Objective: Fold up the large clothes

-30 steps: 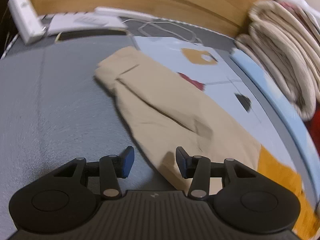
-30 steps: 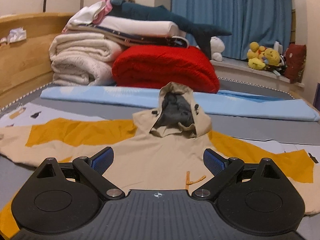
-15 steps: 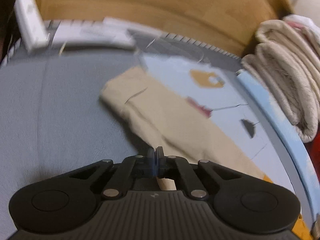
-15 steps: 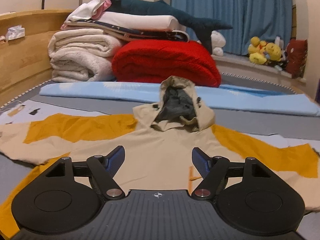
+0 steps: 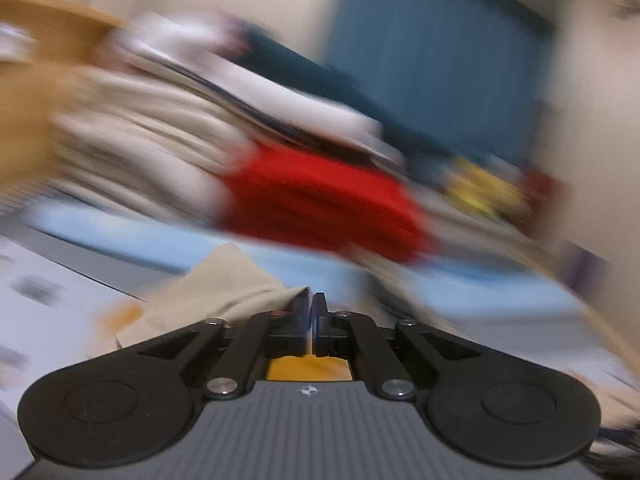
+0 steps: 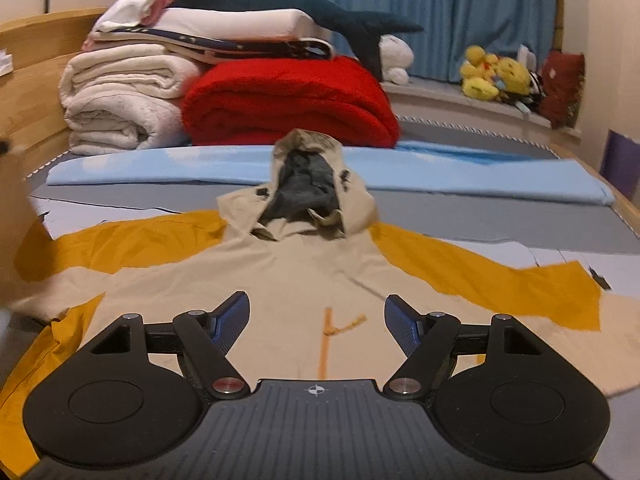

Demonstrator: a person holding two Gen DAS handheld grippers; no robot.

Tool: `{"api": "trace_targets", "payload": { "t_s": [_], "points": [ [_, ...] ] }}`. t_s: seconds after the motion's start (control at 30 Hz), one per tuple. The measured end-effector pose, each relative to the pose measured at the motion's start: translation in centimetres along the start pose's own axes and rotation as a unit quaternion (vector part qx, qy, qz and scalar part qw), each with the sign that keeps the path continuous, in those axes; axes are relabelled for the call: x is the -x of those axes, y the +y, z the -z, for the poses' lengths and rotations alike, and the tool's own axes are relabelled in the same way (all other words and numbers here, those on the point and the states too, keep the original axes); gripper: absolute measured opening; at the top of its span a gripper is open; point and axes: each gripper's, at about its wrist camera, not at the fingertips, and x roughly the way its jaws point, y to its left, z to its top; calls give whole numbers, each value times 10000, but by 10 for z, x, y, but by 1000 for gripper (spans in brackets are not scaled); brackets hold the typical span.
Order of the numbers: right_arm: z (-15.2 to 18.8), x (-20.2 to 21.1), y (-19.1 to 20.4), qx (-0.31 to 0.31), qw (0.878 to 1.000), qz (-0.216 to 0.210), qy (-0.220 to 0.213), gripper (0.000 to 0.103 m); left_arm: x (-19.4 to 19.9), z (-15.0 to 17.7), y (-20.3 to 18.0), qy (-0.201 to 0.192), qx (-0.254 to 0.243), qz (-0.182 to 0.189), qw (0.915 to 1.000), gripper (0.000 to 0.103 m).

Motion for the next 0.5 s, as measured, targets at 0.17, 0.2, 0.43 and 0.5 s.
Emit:
{"api": "trace_targets", "payload": {
  "t_s": [0.17, 0.2, 0.43, 0.5],
  "points": [
    [-1, 7, -30, -420, 9990, 50, 152, 39, -5, 42, -85, 1233, -628, 908, 9862, 30],
    [-2, 6, -38, -588, 9980, 65, 201, 33, -1, 41, -87, 1307, -633, 750, 9866, 30],
    [-6, 10, -66, -1405, 9898, -3, 248, 33, 24, 10, -28, 1019, 126, -921, 9904, 33],
    [-6, 10, -62, -1386, 9900, -110, 219, 33, 23, 21, -10, 869, 89, -1311, 9875, 33]
  ]
}}
